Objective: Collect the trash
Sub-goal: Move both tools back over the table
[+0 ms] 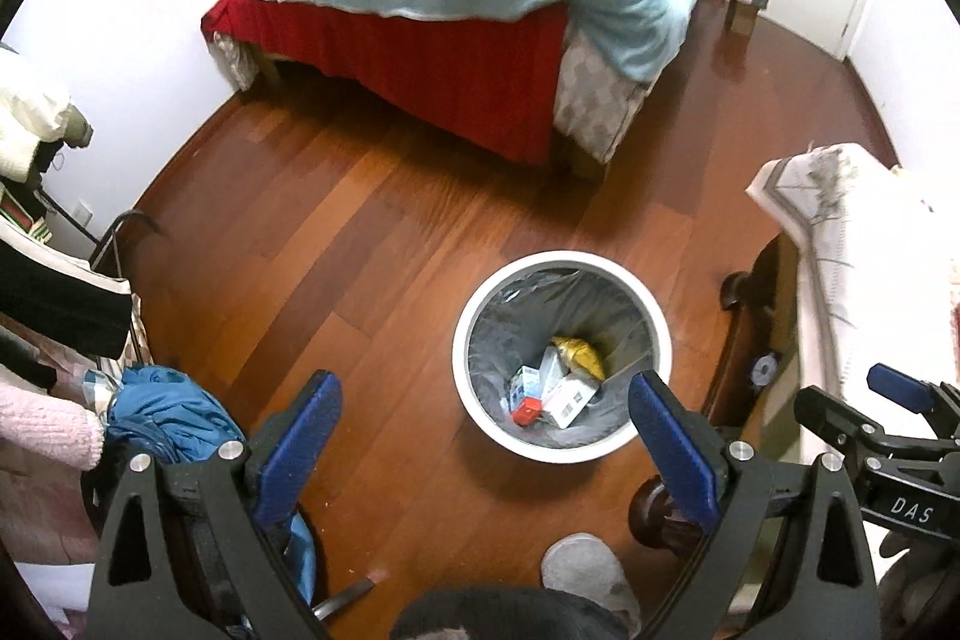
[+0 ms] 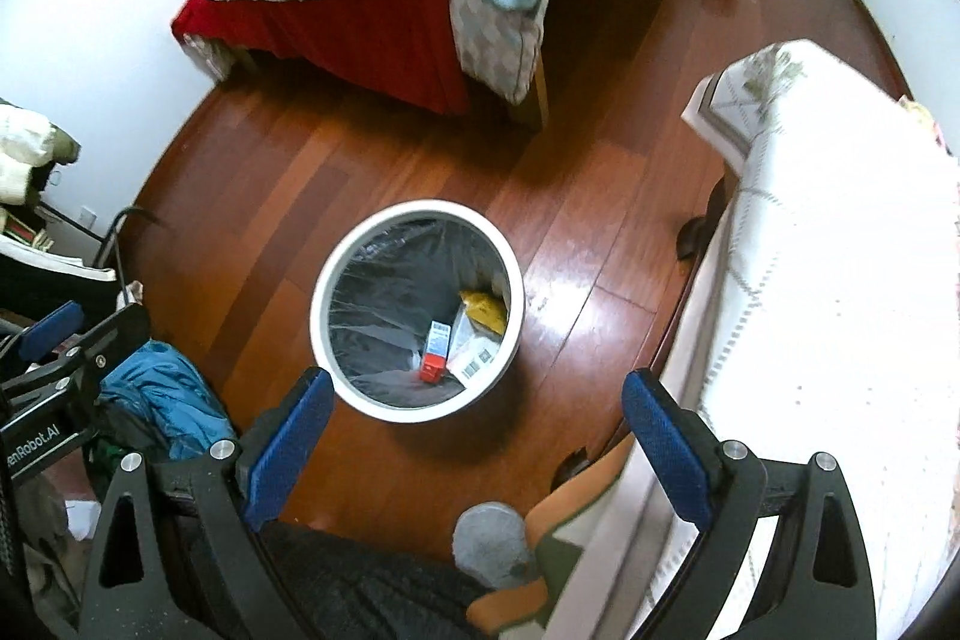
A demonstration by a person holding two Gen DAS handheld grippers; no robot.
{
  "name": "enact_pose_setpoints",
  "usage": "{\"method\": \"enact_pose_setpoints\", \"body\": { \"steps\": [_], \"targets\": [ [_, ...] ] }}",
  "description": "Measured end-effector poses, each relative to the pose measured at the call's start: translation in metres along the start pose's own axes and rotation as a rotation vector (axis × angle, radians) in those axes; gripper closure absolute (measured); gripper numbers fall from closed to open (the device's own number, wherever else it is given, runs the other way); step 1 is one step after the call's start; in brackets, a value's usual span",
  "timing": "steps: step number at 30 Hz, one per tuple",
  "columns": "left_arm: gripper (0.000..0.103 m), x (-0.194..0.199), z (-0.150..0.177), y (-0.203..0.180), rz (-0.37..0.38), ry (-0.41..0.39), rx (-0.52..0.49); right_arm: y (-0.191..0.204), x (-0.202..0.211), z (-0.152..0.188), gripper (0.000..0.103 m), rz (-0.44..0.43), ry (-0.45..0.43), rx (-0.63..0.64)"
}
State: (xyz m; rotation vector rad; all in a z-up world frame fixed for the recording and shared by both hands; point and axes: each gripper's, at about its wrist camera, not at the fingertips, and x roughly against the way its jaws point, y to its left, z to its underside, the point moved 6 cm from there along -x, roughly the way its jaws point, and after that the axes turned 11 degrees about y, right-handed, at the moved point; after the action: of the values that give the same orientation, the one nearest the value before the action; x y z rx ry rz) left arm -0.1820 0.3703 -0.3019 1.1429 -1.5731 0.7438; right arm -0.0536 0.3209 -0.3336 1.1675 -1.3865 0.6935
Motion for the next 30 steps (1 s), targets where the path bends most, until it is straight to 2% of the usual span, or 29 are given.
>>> {"method": "enact_pose_setpoints", "body": {
  "steps": [8,13,18,22,24,30],
  "targets": [
    [0.006,0.060,0.022,-0.008,0.035,-0.063,-0.011,0.002,0.078,0.032,0.005,-0.044,-0.100,-0.002],
    [0.006,0.097,0.031,-0.021,0.025,-0.106,-0.018,-0.004,0.123,0.056,0.005,-0.113,-0.155,-0.025],
    [0.006,0.125,0.036,-0.062,0.054,-0.145,-0.070,-0.037,0.168,0.080,0.005,-0.176,-0.216,-0.096],
    [0.006,0.129,0.041,-0.120,0.088,-0.146,-0.143,-0.088,0.194,0.102,0.005,-0.168,-0.242,-0.187],
    [0.006,0.126,0.043,-0.152,0.111,-0.130,-0.185,-0.125,0.203,0.116,0.005,-0.136,-0.250,-0.244],
    [0.006,0.100,0.052,-0.276,0.176,-0.060,-0.324,-0.264,0.216,0.162,0.005,-0.014,-0.234,-0.474]
  ]
}}
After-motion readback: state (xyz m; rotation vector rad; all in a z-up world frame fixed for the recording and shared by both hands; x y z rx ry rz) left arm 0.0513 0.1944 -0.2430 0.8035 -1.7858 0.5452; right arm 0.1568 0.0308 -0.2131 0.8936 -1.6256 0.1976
